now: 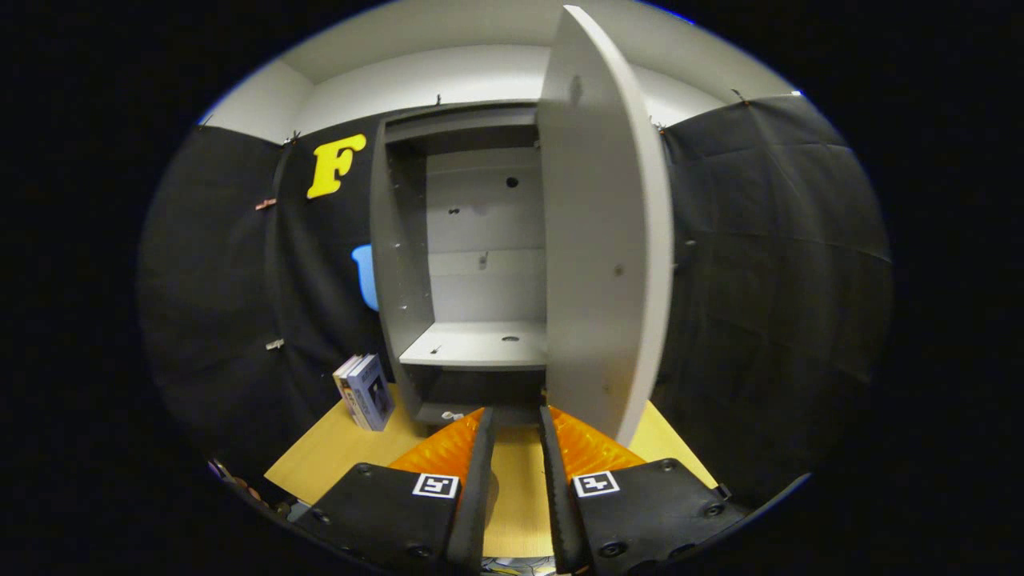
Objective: Open the shoe cabinet door, grab the shoes and put them into the shoe cabinet, then close the shoe cabinet door.
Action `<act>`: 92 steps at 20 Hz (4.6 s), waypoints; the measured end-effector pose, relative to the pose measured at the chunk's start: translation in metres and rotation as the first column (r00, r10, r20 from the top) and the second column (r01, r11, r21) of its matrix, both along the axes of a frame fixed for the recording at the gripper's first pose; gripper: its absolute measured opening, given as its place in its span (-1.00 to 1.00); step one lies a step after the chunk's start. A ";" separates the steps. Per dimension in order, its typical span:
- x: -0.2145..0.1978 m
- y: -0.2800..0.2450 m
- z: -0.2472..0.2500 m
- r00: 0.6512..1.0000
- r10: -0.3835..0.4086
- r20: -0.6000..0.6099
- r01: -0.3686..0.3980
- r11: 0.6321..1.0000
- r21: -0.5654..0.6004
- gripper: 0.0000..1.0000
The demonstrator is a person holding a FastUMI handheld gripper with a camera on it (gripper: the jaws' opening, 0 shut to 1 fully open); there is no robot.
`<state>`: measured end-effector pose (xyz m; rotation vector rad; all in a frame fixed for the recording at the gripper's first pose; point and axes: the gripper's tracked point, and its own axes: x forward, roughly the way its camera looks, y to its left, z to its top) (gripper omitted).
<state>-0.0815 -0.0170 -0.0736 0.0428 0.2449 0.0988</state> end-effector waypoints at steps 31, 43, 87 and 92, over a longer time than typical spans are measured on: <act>0.136 0.111 -0.439 0.861 -0.057 -0.506 0.063 0.998 -0.005 0.25; 0.144 0.091 -0.412 0.881 -0.055 -0.469 0.069 0.997 0.013 -0.88; 0.513 0.118 -0.104 0.911 -0.081 -0.404 0.113 0.992 0.057 -0.85; 0.514 0.119 -0.110 0.904 -0.090 -0.419 0.125 0.991 0.057 -0.70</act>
